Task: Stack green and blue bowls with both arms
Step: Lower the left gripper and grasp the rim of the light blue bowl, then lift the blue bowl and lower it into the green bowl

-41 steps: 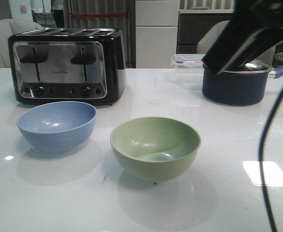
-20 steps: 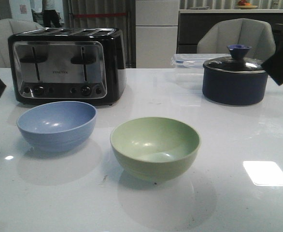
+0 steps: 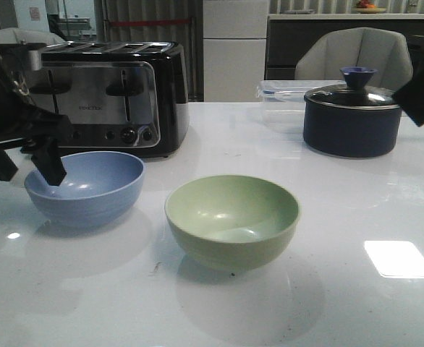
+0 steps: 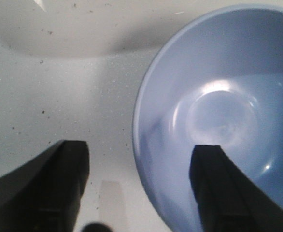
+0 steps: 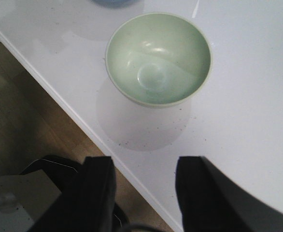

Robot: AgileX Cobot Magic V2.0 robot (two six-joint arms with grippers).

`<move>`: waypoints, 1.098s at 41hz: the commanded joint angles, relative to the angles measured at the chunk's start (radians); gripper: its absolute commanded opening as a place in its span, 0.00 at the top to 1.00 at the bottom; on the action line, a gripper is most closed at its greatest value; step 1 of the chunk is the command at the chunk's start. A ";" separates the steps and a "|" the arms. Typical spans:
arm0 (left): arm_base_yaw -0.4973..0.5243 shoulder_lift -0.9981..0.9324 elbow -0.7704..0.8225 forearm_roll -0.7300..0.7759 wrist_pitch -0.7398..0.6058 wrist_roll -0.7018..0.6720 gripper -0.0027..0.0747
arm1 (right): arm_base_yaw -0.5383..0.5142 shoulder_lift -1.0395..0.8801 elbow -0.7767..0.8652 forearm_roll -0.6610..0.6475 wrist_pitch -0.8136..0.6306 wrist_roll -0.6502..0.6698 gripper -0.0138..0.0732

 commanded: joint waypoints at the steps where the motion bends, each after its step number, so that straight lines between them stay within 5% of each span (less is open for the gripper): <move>1: -0.007 -0.020 -0.047 -0.018 -0.049 -0.001 0.54 | 0.002 -0.011 -0.029 0.000 -0.053 -0.009 0.37; 13: -0.007 -0.003 -0.055 -0.020 -0.069 -0.001 0.84 | 0.002 -0.011 -0.029 0.000 -0.052 -0.009 0.37; 25: -0.024 -0.096 -0.164 -0.051 0.077 0.036 0.85 | 0.002 -0.011 -0.029 0.000 -0.052 -0.009 0.37; 35: -0.153 -0.139 -0.323 -0.101 0.272 0.059 0.85 | 0.002 -0.011 -0.029 0.000 -0.052 -0.009 0.37; 45: -0.299 -0.125 -0.337 -0.111 0.244 0.059 0.85 | 0.002 -0.011 -0.029 0.000 -0.052 -0.009 0.37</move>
